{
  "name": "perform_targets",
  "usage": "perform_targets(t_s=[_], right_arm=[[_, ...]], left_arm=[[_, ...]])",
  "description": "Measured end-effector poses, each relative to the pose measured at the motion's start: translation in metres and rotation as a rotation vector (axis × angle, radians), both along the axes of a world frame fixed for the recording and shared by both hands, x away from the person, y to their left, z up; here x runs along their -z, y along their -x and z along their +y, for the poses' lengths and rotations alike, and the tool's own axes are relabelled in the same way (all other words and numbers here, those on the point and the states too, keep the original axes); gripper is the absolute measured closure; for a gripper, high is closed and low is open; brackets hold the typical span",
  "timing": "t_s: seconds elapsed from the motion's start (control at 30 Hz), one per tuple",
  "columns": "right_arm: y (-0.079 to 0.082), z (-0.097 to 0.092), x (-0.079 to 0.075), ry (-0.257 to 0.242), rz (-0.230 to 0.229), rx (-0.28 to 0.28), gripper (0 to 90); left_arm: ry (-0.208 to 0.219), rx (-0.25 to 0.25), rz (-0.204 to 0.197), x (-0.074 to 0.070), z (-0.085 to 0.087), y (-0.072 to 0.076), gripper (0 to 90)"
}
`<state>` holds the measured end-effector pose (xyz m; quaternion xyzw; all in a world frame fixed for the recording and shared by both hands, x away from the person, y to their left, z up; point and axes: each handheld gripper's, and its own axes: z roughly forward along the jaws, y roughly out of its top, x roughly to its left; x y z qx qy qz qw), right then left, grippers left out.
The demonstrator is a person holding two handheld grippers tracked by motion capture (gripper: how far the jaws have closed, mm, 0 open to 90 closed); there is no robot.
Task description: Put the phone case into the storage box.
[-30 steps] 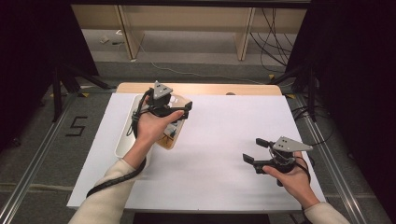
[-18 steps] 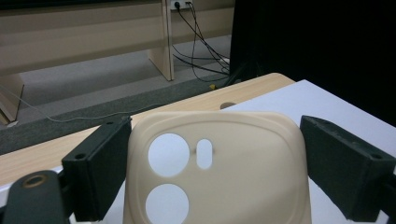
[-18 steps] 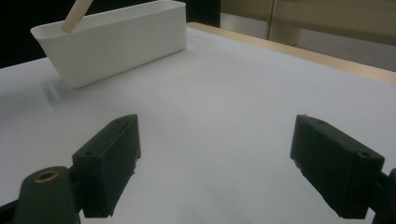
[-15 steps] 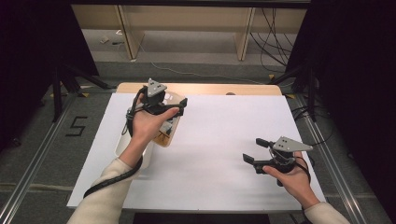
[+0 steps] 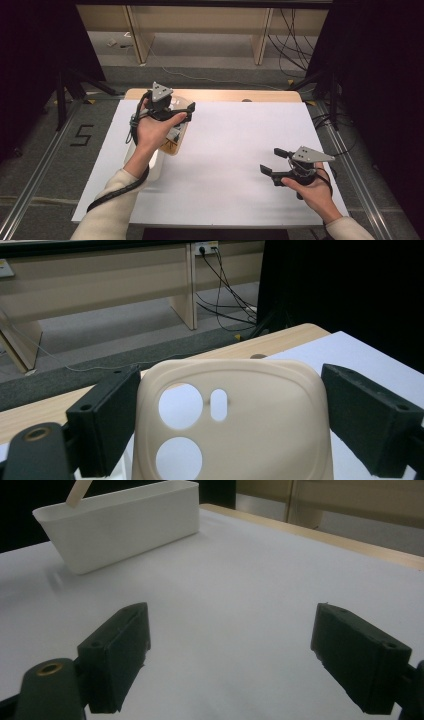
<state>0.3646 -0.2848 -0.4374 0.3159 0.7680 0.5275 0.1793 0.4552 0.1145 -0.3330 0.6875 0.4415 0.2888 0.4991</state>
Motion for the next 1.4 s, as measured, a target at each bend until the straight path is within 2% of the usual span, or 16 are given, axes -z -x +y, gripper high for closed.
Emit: perform_targets(t_s=[0.5,1.4], right_arm=[[0.0,0.0,0.0,-0.001,0.001,0.0,16.8],[0.0,0.0,0.0,-0.001,0.001,0.001,16.8]], left_arm=[[0.011,-0.037,0.006,0.0,0.014,-0.005,11.7],[0.002,-0.119,-0.006,0.0,0.038,-0.01,11.6]])
